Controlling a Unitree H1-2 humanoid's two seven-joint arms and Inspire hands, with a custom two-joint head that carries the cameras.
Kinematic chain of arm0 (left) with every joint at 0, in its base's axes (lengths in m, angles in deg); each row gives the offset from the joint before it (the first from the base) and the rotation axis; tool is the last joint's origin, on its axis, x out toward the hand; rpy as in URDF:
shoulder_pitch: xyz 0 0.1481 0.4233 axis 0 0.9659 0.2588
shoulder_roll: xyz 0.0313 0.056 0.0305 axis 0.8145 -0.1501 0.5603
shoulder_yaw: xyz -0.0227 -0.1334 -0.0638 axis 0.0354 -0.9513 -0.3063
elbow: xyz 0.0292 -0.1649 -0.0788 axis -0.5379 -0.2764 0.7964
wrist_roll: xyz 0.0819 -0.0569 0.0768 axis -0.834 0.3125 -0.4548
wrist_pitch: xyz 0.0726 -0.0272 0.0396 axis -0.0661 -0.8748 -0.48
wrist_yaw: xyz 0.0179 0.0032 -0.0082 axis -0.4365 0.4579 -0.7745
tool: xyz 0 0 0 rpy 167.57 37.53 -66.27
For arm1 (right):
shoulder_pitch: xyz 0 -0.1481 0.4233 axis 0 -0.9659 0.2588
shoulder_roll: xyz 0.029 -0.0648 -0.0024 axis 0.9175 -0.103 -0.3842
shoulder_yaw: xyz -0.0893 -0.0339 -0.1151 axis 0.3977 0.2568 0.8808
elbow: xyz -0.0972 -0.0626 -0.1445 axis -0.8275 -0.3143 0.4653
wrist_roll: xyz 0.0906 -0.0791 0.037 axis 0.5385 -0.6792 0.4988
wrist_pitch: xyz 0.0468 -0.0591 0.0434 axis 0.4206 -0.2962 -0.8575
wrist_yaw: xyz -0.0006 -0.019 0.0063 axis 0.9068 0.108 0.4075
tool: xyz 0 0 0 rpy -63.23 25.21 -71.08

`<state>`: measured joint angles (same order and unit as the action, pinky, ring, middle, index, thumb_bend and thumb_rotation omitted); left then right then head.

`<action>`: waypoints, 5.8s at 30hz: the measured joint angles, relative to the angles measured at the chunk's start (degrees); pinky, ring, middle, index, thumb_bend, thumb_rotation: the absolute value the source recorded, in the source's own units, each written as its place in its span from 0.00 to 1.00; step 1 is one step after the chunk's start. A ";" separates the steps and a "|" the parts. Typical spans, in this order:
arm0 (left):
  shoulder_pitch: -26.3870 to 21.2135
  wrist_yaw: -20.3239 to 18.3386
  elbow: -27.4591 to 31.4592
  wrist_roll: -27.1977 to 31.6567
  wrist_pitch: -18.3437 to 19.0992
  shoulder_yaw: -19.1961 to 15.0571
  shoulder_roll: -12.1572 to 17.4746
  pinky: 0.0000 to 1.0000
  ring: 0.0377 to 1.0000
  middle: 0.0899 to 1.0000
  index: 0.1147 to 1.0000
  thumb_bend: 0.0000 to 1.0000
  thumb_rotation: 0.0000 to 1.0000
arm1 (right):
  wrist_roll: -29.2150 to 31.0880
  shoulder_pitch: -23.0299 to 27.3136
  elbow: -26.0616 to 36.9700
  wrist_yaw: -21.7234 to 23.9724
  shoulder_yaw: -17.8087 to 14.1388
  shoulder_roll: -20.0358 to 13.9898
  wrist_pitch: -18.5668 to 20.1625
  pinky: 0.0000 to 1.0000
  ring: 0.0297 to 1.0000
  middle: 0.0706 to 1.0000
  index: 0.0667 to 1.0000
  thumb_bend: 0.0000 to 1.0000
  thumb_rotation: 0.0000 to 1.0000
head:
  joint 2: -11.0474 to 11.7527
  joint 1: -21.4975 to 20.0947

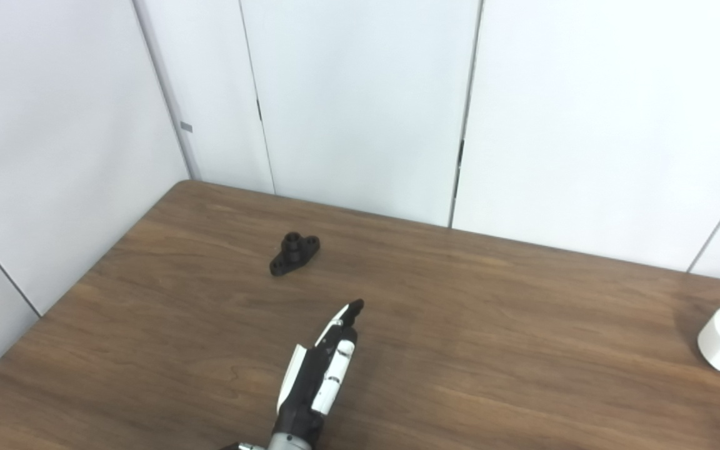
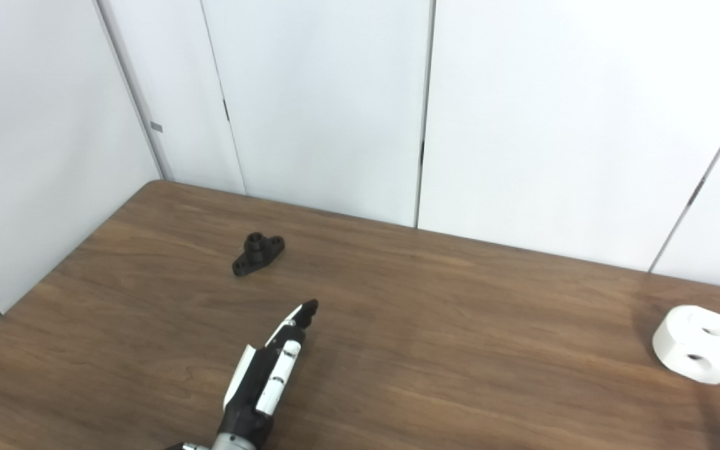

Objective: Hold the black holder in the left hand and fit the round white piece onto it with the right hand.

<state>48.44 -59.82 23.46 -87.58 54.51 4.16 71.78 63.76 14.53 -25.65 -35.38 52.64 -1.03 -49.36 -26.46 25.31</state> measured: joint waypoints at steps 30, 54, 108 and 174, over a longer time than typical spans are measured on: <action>-2.47 0.49 16.01 -28.34 18.47 -8.36 4.50 0.84 0.90 0.89 0.83 0.80 0.27 | -1.05 -0.85 0.45 -0.12 -0.16 -0.07 0.08 1.00 1.00 1.00 1.00 0.59 1.00 | -0.62 -2.37; -17.82 1.57 -4.38 -42.89 28.46 -12.13 16.44 0.96 0.91 0.86 0.68 0.83 0.32 | -2.56 -1.30 1.30 -1.33 -0.11 0.55 0.56 1.00 1.00 0.99 1.00 0.64 1.00 | -1.14 -3.78; -31.93 7.07 -30.74 -32.19 29.01 -3.67 21.18 0.93 0.91 0.85 0.66 0.87 0.34 | -4.00 -3.30 4.39 -2.07 0.69 2.38 2.11 1.00 1.00 0.97 1.00 0.62 1.00 | -2.46 -5.71; -33.44 9.50 -32.84 -27.81 28.68 0.90 21.80 0.94 0.91 0.83 0.53 0.83 0.25 | -4.69 -4.37 6.39 -2.38 1.82 3.76 3.95 1.00 1.00 0.96 0.99 0.61 1.00 | -3.69 -7.47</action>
<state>15.01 -50.33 -9.38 -115.39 83.20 5.07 93.58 59.07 10.17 -19.25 -37.76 54.46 2.73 -45.41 -30.15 17.84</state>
